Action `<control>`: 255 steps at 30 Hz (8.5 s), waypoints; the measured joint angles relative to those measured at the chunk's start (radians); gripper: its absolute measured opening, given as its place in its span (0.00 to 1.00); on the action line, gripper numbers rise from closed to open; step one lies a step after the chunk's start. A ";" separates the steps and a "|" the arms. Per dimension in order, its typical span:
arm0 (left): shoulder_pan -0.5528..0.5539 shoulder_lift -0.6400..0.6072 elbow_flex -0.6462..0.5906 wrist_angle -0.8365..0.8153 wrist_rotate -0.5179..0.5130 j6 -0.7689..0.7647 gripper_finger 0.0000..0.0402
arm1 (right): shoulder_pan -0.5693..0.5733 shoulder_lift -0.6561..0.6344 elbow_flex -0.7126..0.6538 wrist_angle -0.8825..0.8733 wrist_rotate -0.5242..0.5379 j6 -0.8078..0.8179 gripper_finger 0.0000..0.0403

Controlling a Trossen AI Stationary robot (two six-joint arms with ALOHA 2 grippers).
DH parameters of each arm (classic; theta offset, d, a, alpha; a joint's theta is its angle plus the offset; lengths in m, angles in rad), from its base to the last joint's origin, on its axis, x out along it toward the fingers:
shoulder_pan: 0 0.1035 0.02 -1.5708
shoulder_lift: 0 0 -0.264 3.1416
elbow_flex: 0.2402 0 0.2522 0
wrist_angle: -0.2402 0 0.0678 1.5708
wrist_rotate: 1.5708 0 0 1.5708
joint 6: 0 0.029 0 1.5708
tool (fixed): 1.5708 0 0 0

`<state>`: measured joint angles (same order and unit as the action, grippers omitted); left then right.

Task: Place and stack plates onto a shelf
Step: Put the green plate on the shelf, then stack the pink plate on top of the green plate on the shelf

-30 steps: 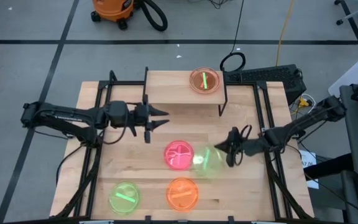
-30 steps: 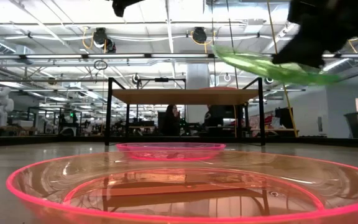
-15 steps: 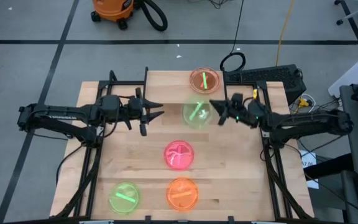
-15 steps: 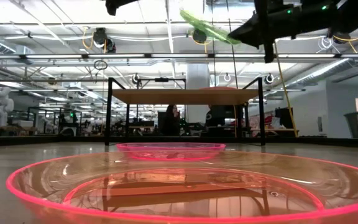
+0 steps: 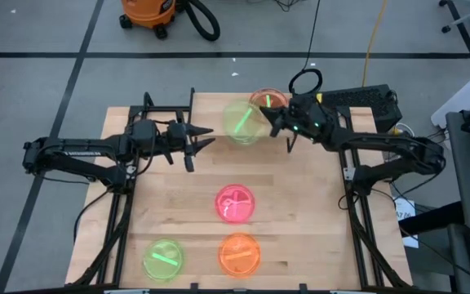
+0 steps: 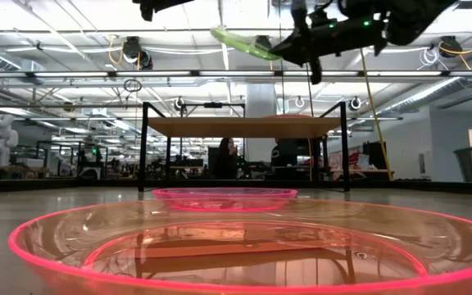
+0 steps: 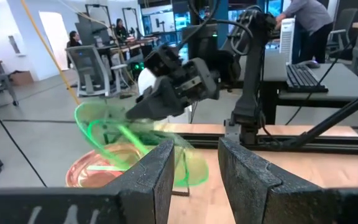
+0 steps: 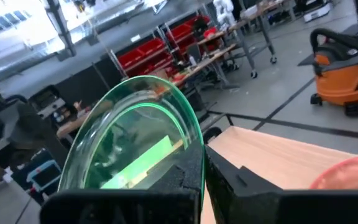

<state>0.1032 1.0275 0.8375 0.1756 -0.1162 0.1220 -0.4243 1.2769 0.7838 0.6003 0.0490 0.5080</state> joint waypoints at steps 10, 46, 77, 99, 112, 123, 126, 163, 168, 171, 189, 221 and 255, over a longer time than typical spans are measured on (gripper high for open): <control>0.000 0.000 0.000 -0.010 0.000 0.021 0.33 | -0.063 0.169 0.121 -0.015 -0.029 -0.004 0.00; 0.127 -0.013 0.000 -0.024 0.021 0.045 0.33 | -0.170 0.452 0.336 0.032 -0.053 -0.051 0.00; 0.127 -0.013 0.000 -0.030 0.021 0.039 0.33 | -0.156 0.557 0.366 0.019 -0.039 -0.081 0.00; 0.127 -0.013 0.000 -0.042 0.021 0.030 0.33 | -0.158 0.530 0.365 0.067 -0.026 -0.091 0.14; 0.114 -0.012 0.000 -0.108 0.021 0.013 0.33 | -0.053 0.226 0.346 -0.133 -0.104 -0.410 0.14; 0.055 -0.012 0.000 -0.137 0.019 0.053 0.33 | 0.075 -0.017 0.126 -0.103 -0.103 -0.449 0.14; 0.036 -0.012 0.000 -0.137 0.019 0.056 0.33 | 0.090 -0.078 0.059 -0.072 -0.103 -0.448 0.14; -0.272 0.327 0.000 -0.291 0.020 0.032 0.33 | 0.319 -0.235 -0.190 -0.009 -0.102 -0.415 0.14; -0.320 0.370 0.000 -0.330 0.012 0.049 0.33 | 0.343 -0.235 -0.190 -0.010 -0.102 -0.415 0.14; -0.350 0.394 0.000 -0.334 0.010 0.061 0.33 | 0.351 -0.235 -0.190 -0.016 -0.102 -0.415 0.14; -0.506 0.497 -0.002 -0.428 -0.180 0.050 0.33 | 0.362 -0.235 -0.189 -0.067 -0.099 -0.390 0.14; -0.502 0.617 0.000 -0.332 -0.171 0.044 0.33 | 0.381 -0.235 -0.189 -0.082 -0.098 -0.389 0.14; -0.503 0.617 0.000 -0.248 -0.098 0.025 0.33 | 0.381 -0.235 -0.189 -0.082 -0.098 -0.369 0.14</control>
<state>-0.4000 1.6447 0.8371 -0.0728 -0.2142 0.1471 -0.0429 1.0424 0.5945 0.5182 -0.0486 0.1391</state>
